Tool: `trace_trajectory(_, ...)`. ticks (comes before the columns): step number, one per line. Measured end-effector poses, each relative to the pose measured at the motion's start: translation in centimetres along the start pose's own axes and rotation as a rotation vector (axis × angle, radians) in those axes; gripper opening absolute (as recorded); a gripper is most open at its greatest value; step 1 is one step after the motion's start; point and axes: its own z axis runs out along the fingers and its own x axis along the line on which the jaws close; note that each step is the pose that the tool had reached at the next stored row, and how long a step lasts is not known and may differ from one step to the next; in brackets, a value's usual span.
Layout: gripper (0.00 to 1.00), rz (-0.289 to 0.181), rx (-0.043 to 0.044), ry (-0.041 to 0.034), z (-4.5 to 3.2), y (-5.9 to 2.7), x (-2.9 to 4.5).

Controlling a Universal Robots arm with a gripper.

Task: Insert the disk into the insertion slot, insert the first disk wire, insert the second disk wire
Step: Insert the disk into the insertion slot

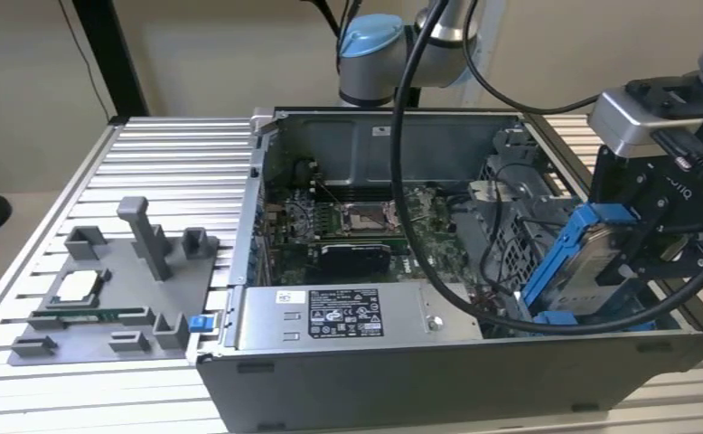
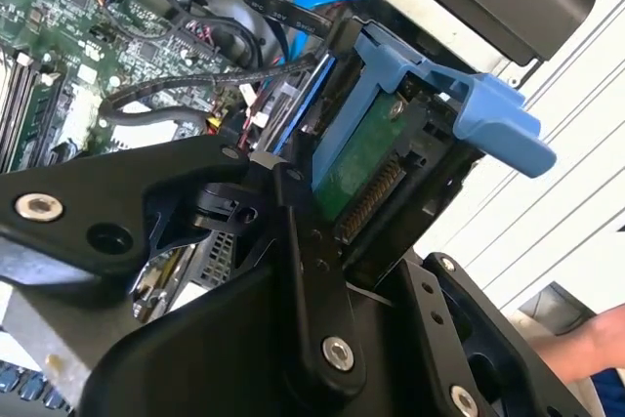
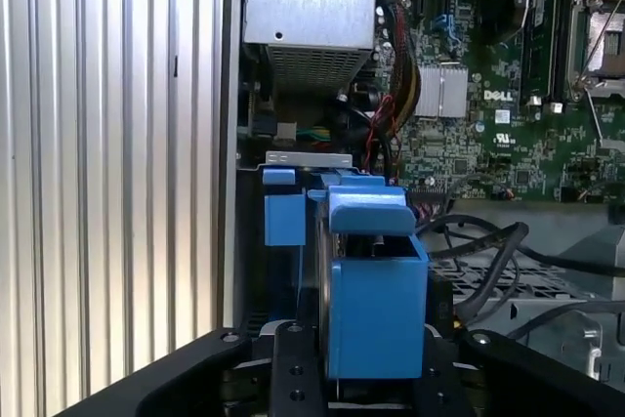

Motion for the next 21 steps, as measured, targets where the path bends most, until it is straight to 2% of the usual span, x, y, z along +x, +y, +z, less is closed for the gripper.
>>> trace_trajectory(5,0.00,0.000,0.0001,-0.0003,0.03,0.00,0.00)
trace_trajectory(6,1.00,0.000,0.0002,-0.0002,0.03,-0.01,0.00)
trace_trajectory(10,1.00,0.000,-0.0006,-0.0003,0.02,0.00,0.00)
trace_trajectory(12,1.00,0.000,-0.0020,-0.0003,-0.40,0.01,-0.02)
trace_trajectory(17,1.00,0.000,-0.0064,-0.0003,-2.15,0.03,-0.13)
trace_trajectory(21,1.00,0.000,-0.0063,-0.0002,-2.25,0.12,-0.70)
